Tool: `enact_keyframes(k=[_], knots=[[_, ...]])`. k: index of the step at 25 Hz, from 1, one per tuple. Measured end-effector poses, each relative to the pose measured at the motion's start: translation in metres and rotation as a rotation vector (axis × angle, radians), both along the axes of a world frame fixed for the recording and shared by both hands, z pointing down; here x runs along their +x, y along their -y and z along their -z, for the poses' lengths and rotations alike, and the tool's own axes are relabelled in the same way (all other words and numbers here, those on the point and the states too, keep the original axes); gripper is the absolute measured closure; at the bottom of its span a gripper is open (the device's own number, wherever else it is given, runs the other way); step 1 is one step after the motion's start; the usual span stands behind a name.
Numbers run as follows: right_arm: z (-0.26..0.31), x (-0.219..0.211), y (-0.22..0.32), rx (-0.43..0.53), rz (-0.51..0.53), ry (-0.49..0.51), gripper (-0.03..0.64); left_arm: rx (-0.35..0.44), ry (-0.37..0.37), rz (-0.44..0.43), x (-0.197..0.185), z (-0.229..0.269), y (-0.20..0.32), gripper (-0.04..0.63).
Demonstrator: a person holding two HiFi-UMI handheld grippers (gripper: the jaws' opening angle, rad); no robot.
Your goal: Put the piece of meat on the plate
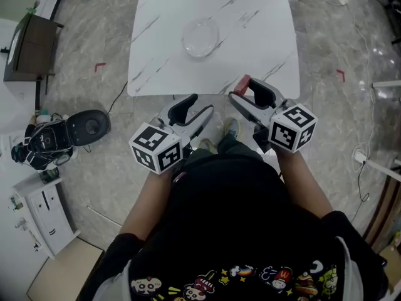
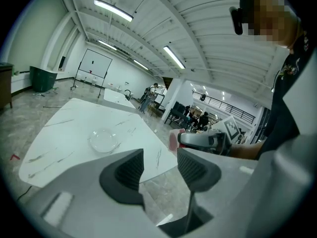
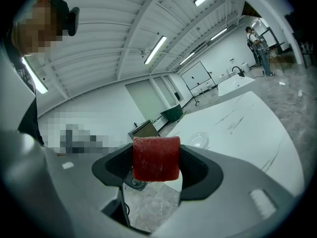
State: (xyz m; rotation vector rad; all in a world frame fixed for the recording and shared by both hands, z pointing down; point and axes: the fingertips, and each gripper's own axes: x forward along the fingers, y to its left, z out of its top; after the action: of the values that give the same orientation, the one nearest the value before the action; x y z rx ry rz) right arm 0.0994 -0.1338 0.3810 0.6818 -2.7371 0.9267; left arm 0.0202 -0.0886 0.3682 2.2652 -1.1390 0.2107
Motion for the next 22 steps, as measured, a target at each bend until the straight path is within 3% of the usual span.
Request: enact_keyframes(k=[11,22], knots=[[-0.04,-0.024,0.045,-0.018,0.061,-0.079,0.305,-0.043,0.001,0.047,-0.027,-0.033,0.03,0.267],[-0.081,-0.083,0.106,-0.006,0.074,-0.244,0.305,-0.083,-0.046,0.001,-0.063,-0.063,0.069,0.267]])
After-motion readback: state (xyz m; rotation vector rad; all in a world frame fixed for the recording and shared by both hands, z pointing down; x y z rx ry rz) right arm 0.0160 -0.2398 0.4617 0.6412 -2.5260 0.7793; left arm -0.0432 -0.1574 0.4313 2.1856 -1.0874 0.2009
